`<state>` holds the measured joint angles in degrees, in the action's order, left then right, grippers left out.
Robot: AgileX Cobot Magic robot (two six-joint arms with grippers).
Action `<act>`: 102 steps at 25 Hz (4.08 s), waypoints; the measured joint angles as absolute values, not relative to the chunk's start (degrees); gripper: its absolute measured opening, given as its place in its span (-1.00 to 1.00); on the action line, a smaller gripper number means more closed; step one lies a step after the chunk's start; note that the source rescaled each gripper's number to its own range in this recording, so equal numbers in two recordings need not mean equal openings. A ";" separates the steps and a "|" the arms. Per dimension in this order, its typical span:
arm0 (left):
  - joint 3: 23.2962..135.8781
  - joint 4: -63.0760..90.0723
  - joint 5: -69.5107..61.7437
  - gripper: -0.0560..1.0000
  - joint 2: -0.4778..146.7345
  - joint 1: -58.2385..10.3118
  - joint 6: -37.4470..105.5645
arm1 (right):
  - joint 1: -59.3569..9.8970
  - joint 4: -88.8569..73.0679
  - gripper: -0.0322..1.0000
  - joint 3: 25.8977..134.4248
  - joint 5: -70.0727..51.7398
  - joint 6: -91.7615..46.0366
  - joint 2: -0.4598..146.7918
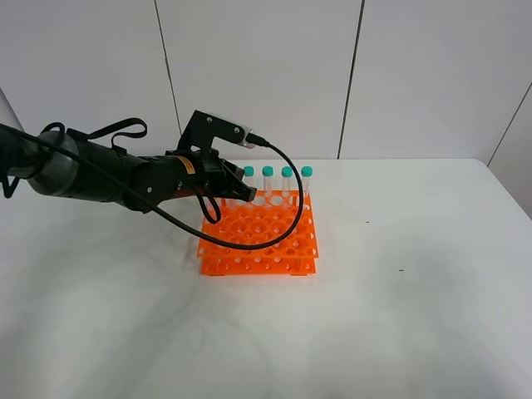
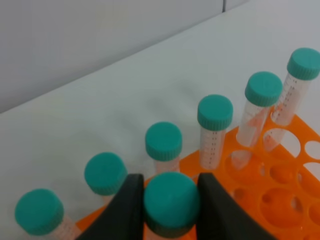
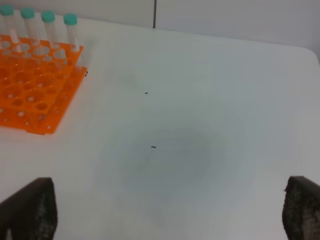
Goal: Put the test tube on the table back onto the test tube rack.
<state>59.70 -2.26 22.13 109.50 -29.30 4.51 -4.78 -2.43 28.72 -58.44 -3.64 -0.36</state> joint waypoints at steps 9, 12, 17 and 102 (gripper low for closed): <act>59.70 -2.26 23.94 -0.89 112.68 -28.20 3.56 | -4.78 -2.43 1.00 28.72 -58.44 -3.64 -0.36; 59.70 -2.26 24.76 -0.89 113.47 -27.60 3.28 | -4.78 -2.43 1.00 28.72 -58.44 -3.64 -0.36; 59.88 -2.26 26.38 -0.89 114.31 -27.27 2.60 | -4.78 -2.43 1.00 28.72 -58.44 -3.64 -0.36; 75.68 -2.07 -67.39 1.00 95.31 -1.95 -1.25 | -4.78 -2.61 1.00 28.72 -58.44 -3.64 -0.36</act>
<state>75.68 -2.07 -67.39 95.31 -1.95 -1.25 -4.78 -2.61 28.72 -58.44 -3.64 -0.36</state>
